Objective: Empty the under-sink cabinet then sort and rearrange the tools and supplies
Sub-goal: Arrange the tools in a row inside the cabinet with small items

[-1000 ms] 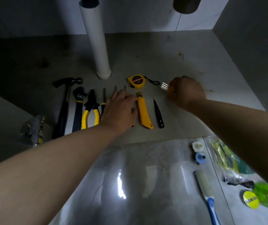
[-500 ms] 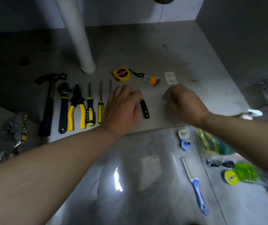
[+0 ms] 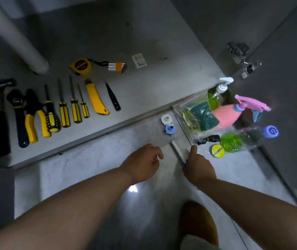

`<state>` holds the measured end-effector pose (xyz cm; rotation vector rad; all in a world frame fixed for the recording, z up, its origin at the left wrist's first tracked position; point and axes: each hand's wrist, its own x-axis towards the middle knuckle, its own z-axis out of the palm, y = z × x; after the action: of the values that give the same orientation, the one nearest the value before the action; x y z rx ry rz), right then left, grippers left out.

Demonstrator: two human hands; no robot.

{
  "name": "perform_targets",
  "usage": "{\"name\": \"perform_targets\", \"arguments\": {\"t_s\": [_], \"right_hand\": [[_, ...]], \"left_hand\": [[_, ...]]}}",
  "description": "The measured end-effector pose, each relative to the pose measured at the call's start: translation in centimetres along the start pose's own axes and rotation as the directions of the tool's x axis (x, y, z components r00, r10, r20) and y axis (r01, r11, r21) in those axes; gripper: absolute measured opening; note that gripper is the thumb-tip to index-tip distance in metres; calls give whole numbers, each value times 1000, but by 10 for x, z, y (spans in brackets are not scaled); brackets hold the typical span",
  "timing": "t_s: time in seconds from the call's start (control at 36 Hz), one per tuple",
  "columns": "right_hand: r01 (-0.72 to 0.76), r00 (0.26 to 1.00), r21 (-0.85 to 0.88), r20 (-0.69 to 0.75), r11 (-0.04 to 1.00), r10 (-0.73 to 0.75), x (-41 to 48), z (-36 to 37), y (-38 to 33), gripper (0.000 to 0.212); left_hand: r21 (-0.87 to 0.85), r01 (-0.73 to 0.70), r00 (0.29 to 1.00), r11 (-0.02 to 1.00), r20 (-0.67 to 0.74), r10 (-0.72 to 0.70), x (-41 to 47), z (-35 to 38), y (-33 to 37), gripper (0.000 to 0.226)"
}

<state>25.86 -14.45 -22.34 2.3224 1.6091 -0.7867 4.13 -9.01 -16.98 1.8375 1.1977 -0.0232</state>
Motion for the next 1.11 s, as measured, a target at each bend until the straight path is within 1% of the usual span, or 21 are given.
{"name": "perform_targets", "arguments": {"t_s": [0.06, 0.11, 0.17, 0.22, 0.28, 0.33, 0.39, 0.44, 0.47, 0.5, 0.58, 0.67, 0.75, 0.83, 0.92, 0.97, 1.11], "right_hand": [[-4, 1000, 75, -23, 997, 6, 1, 5, 3, 63], [34, 999, 176, -12, 984, -32, -1, 6, 5, 46], [85, 996, 254, 6, 963, -89, -7, 6, 6, 40], [156, 987, 272, -1, 950, -162, -14, 6, 6, 44], [253, 965, 292, -16, 922, -260, -24, 6, 3, 49], [359, 928, 331, -27, 873, -371, -34, -1, -5, 50], [437, 892, 381, -67, 815, -447, -41, -13, -19, 60], [499, 862, 411, -147, 763, -485, -41, -29, -38, 66], [524, 849, 419, -193, 741, -491, -38, -39, -48, 65], [544, 838, 423, -240, 724, -490, -33, -49, -59, 63], [594, 801, 366, -353, 716, -484, -9, -86, -95, 58], [594, 799, 326, -352, 736, -488, 21, -120, -134, 66], [599, 783, 203, -352, 775, -513, 45, -142, -169, 66], [571, 793, 81, -313, 817, -523, 63, -147, -197, 66], [518, 818, -2, -290, 855, -496, 75, -140, -216, 71], [499, 827, -5, -297, 867, -477, 78, -132, -225, 73], [486, 842, 72, -304, 871, -445, 75, -117, -236, 75]], "left_hand": [[-40, 66, 998, 997, 23, -65, 1, 5, -5, 20], [-60, 103, 994, 993, 28, -101, 1, 7, -8, 21], [-76, 108, 994, 991, 8, -108, 1, 4, -9, 21], [-41, 70, 995, 997, -66, -72, 0, -4, -7, 21], [36, 5, 981, 999, -195, 2, -2, -17, -4, 22], [127, -69, 928, 990, -356, 110, -4, -34, -1, 23], [234, -96, 840, 968, -502, 204, -4, -56, 0, 29], [347, -32, 763, 937, -597, 247, -3, -80, -3, 36], [387, 23, 750, 922, -617, 240, -2, -91, -6, 40], [415, 80, 755, 906, -619, 217, 0, -101, -9, 45], [472, 198, 817, 859, -563, 121, 4, -123, -20, 55], [548, 258, 869, 796, -492, 57, 12, -137, -31, 56], [569, 267, 898, 778, -440, 14, 18, -145, -39, 55], [558, 275, 905, 783, -426, -14, 20, -148, -44, 55], [545, 273, 895, 793, -447, -1, 20, -147, -45, 56], [533, 264, 890, 804, -455, 9, 19, -147, -46, 57], [502, 255, 883, 827, -470, 13, 15, -149, -48, 55]]}}
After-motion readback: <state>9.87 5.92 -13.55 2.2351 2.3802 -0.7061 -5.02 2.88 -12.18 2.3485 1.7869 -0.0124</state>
